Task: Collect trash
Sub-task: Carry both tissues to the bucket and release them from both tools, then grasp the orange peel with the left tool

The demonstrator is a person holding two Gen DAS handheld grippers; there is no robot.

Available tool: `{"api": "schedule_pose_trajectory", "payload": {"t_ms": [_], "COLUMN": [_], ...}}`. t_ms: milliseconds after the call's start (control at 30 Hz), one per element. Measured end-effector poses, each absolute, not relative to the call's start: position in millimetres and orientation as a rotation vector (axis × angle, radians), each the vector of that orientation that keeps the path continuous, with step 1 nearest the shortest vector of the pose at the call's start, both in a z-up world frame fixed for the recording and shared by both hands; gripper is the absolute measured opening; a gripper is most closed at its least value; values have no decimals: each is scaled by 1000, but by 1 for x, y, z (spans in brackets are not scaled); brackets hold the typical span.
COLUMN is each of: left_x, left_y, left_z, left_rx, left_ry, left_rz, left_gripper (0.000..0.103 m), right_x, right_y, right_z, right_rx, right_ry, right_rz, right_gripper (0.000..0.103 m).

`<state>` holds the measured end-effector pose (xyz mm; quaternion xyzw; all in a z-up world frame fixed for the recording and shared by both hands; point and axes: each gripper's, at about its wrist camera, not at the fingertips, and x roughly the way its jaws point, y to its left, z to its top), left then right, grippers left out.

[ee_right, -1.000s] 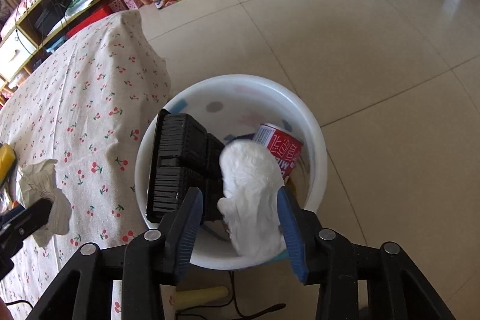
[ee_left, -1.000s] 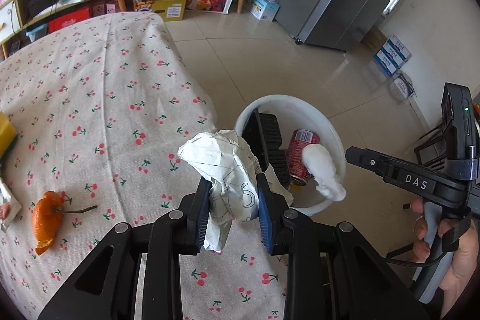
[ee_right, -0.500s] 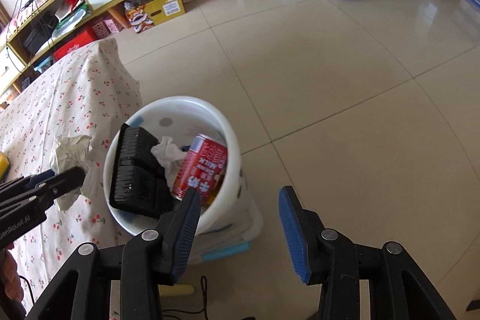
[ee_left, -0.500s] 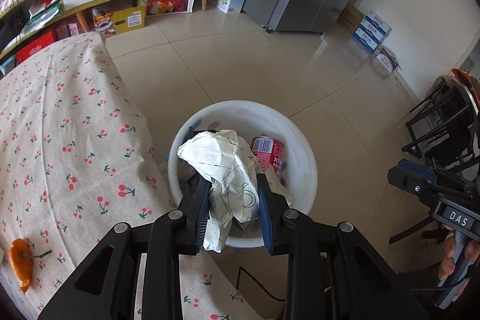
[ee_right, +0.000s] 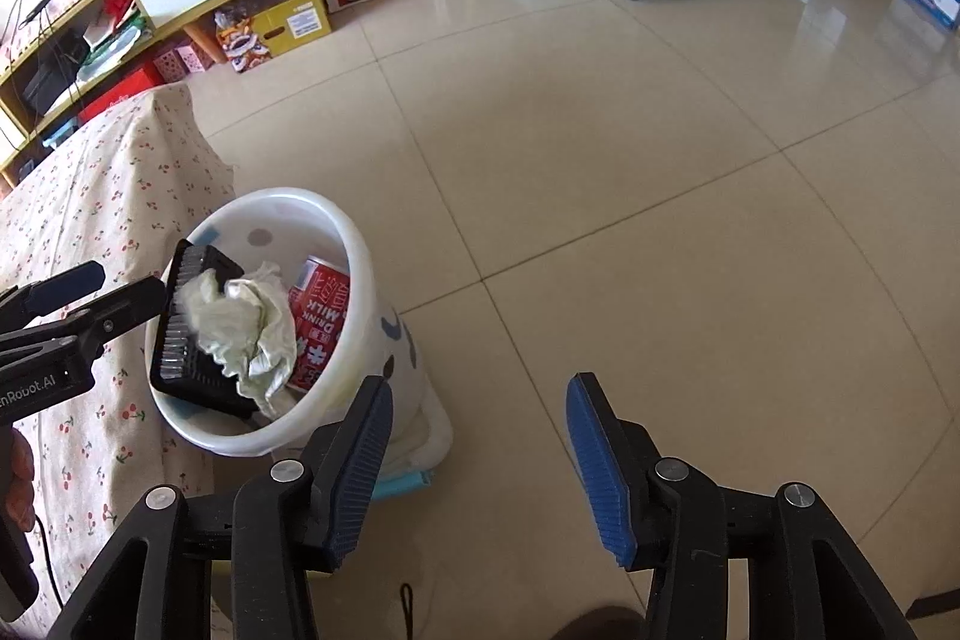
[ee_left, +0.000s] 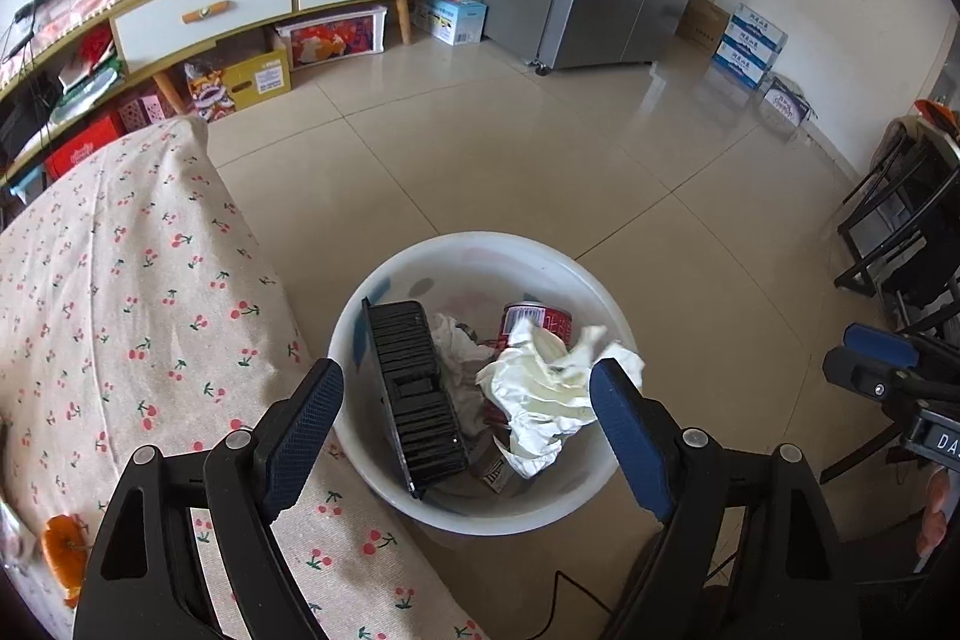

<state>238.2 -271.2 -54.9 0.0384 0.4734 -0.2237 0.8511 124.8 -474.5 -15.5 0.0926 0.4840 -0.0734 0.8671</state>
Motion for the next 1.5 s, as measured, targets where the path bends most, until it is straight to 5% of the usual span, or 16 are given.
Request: {"api": "schedule_pose_trajectory", "payload": {"t_ms": [333,500,1167,1433,1500], "left_x": [223,215,213,227,229], "left_y": [-201,-154,-26,-22,-19], "left_z": [-48,-52,-84,-108,-112], "left_rx": [80,66,-49,-45,-40], "left_ry": [1002,1033,1221,1274,1275], "left_rz": [-370,-299,-164,-141,-118], "left_gripper": [92,102,102,64,46], "right_x": [132,139,169,172,172], "right_y": [-443,-419,-300,-285,-286], "right_z": [-9,-8,-29,-39,-40], "right_rx": [174,158,67,44,46], "right_ry": [995,995,1069,1103,1108], "right_rz": [-99,-63,94,95,89], "right_gripper": [64,70,79,79,79]}}
